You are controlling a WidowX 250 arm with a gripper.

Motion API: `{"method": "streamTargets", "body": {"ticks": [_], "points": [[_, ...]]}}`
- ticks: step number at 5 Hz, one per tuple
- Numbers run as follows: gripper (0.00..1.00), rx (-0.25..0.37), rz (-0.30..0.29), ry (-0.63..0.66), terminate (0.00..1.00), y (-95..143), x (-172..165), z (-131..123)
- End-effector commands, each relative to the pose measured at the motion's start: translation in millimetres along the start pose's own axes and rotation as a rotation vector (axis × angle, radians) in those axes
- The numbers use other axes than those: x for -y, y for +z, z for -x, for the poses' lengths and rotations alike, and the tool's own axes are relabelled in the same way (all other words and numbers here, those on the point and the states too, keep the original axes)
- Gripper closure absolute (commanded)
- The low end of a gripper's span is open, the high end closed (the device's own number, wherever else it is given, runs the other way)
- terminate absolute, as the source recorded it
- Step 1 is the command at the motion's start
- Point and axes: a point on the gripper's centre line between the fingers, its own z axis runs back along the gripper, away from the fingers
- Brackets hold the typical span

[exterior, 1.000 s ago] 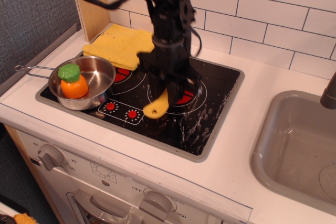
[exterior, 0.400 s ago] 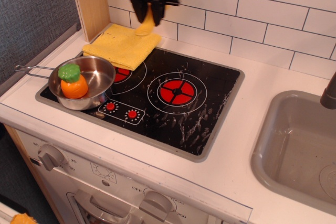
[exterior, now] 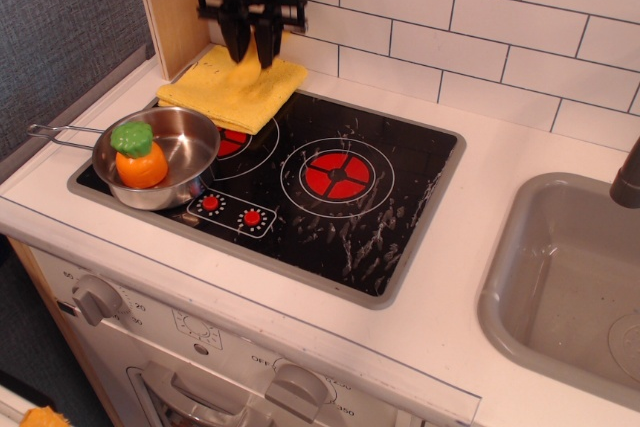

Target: Place the yellow brush on top of the yellow towel

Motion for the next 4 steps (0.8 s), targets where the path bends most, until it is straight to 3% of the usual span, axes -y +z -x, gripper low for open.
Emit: {"method": "streamTargets", "body": {"ticks": [1,3,4], "points": [[0.00,0.105,-0.069,0.000,0.00,44,-27,5],[0.00,0.107,-0.073,-0.009,0.00,53,-31,9],[0.00,0.116,-0.035,-0.028,0.00,68,-26,25]]}}
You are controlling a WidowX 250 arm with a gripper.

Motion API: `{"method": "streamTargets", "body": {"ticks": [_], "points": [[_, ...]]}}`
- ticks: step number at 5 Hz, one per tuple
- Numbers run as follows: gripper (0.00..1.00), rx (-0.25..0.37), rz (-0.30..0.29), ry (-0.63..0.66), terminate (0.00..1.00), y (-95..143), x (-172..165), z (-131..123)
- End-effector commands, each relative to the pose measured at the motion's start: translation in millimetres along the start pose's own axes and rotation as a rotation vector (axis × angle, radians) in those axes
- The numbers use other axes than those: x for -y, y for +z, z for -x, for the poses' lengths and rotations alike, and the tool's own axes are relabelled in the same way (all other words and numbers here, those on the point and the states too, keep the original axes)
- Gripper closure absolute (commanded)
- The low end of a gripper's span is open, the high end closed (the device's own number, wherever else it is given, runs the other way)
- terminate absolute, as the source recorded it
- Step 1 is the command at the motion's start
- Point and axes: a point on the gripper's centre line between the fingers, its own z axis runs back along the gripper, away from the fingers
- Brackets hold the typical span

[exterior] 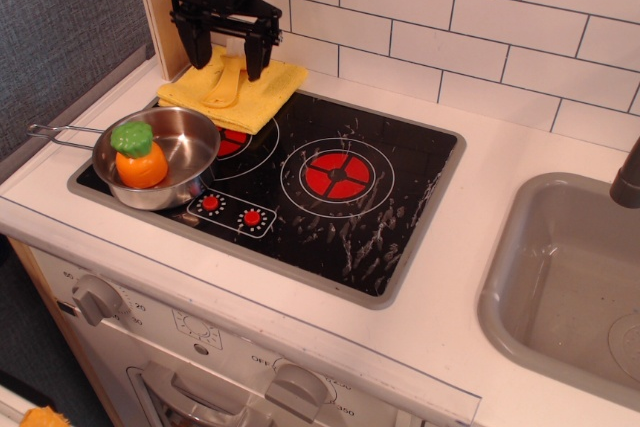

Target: Place the yellow brush on top of the yellow towel

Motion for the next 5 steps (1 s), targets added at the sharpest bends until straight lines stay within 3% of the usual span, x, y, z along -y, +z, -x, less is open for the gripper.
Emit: {"method": "streamTargets", "body": {"ticks": [1,2,4,5], "points": [[0.00,0.072,0.054,-0.034,0.00,61,-12,24],[0.00,0.037,0.056,-0.064,0.00,57,-11,35],[0.00,0.048,0.022,-0.115,0.00,54,-11,41],[0.00,0.048,0.022,-0.115,1.00,54,-11,41]]}}
